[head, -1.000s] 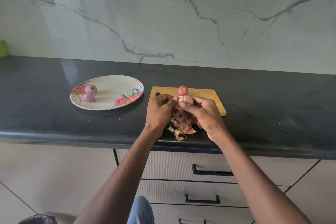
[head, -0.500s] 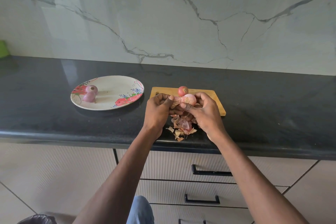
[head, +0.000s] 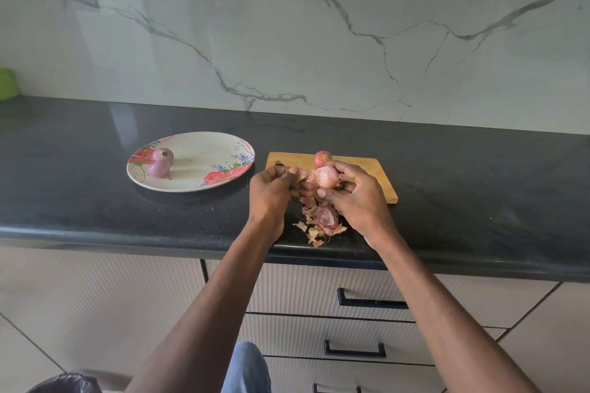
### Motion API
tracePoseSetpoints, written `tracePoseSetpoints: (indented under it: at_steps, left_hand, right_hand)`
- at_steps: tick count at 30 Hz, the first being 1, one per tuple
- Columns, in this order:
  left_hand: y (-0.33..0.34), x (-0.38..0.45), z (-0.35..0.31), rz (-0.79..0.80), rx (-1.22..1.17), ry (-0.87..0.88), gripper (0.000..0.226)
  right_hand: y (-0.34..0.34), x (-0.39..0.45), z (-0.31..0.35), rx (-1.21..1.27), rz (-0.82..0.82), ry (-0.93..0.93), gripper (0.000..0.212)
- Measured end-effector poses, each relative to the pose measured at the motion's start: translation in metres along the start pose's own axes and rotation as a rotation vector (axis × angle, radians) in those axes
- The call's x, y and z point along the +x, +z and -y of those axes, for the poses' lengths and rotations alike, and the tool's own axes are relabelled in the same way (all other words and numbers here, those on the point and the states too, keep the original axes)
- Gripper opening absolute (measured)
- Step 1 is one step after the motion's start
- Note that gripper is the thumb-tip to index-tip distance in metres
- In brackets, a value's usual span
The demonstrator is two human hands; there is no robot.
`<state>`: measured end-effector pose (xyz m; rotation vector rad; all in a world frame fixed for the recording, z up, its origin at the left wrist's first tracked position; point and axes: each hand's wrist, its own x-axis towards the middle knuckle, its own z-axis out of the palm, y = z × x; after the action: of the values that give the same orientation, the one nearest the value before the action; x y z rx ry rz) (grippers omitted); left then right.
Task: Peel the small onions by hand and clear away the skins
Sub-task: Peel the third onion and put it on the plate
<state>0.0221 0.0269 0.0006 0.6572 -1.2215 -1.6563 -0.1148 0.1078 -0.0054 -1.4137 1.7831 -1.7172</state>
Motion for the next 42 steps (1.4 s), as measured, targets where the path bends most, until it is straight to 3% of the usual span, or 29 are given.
tracePoseSetpoints:
  at_steps: [2, 5, 9, 14, 21, 27, 30, 37, 42]
  left_hand:
    - [-0.001, 0.0, -0.002, -0.011, -0.048, -0.002, 0.008]
    - [0.001, 0.0, -0.003, 0.037, -0.023, -0.029, 0.035]
    - [0.004, -0.002, -0.005, 0.131, 0.056, -0.063, 0.018]
    - [0.004, -0.006, -0.004, 0.297, 0.154, 0.049, 0.03]
    - [0.003, -0.005, -0.002, 0.204, 0.162, 0.091, 0.009]
    - [0.005, -0.006, 0.0, 0.18, 0.194, 0.065, 0.013]
    - [0.004, -0.002, 0.002, 0.091, 0.184, 0.056, 0.016]
    - [0.001, 0.005, 0.006, -0.076, 0.251, 0.037, 0.008]
    - [0.001, 0.006, 0.009, -0.131, 0.304, 0.067, 0.014]
  right_hand:
    - [0.0, 0.0, -0.001, -0.03, 0.033, 0.024, 0.061]
    - [-0.003, -0.002, -0.001, -0.059, 0.024, 0.04, 0.047]
    - [-0.007, -0.004, 0.006, 0.085, -0.014, 0.078, 0.018]
    - [-0.007, -0.006, 0.013, 0.227, -0.06, 0.149, 0.023]
    - [-0.006, -0.008, 0.018, 0.33, 0.032, 0.196, 0.033]
    - [-0.005, -0.009, 0.017, 0.274, 0.063, 0.169, 0.023]
    - [-0.007, -0.01, 0.021, 0.31, 0.059, 0.153, 0.019]
    - [-0.008, -0.007, 0.018, 0.545, 0.053, 0.173, 0.038]
    - [-0.009, -0.005, 0.015, 0.56, 0.062, 0.194, 0.037]
